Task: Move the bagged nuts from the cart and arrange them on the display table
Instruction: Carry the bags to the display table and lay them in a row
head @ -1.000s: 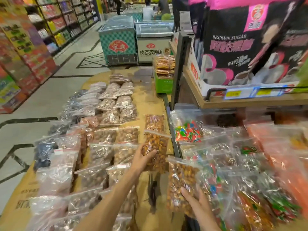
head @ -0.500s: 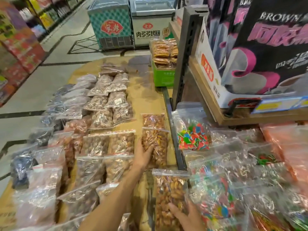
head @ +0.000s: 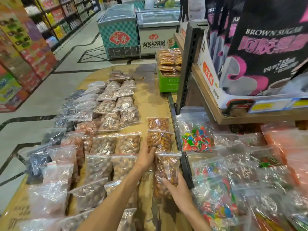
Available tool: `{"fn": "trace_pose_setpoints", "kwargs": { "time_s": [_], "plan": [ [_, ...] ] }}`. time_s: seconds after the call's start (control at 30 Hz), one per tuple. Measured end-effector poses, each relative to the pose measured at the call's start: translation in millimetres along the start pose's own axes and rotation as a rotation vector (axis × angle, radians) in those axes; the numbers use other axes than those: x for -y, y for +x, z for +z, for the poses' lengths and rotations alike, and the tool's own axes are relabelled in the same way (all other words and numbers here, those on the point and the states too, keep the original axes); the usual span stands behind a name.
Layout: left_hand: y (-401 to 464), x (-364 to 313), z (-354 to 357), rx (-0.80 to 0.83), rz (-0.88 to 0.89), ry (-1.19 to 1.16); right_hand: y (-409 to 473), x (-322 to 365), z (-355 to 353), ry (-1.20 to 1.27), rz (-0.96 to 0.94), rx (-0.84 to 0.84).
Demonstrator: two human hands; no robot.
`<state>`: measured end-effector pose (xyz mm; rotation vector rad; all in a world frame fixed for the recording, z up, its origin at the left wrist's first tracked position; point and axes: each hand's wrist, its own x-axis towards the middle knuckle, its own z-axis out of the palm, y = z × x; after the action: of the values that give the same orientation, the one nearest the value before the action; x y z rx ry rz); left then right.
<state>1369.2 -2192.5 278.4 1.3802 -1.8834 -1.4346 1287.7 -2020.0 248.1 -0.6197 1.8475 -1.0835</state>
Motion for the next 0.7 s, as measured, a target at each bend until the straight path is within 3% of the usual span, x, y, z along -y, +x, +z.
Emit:
{"fn": "trace_pose_setpoints", "kwargs": {
  "time_s": [0.33,0.57,0.7],
  "plan": [
    [-64.7,14.6,-32.5,-0.043,0.171,0.211,10.9,3.1,17.3,-0.163,-0.013,-0.054],
    [-146.0,33.2,-48.5,-0.067,0.414,0.712,-43.5,8.2,7.3,-0.485,-0.172,-0.101],
    [-194.7,43.8,-48.6,-0.08,0.4,0.864,-83.3,-5.2,-3.6,-0.68,-0.282,-0.094]
  ]
}}
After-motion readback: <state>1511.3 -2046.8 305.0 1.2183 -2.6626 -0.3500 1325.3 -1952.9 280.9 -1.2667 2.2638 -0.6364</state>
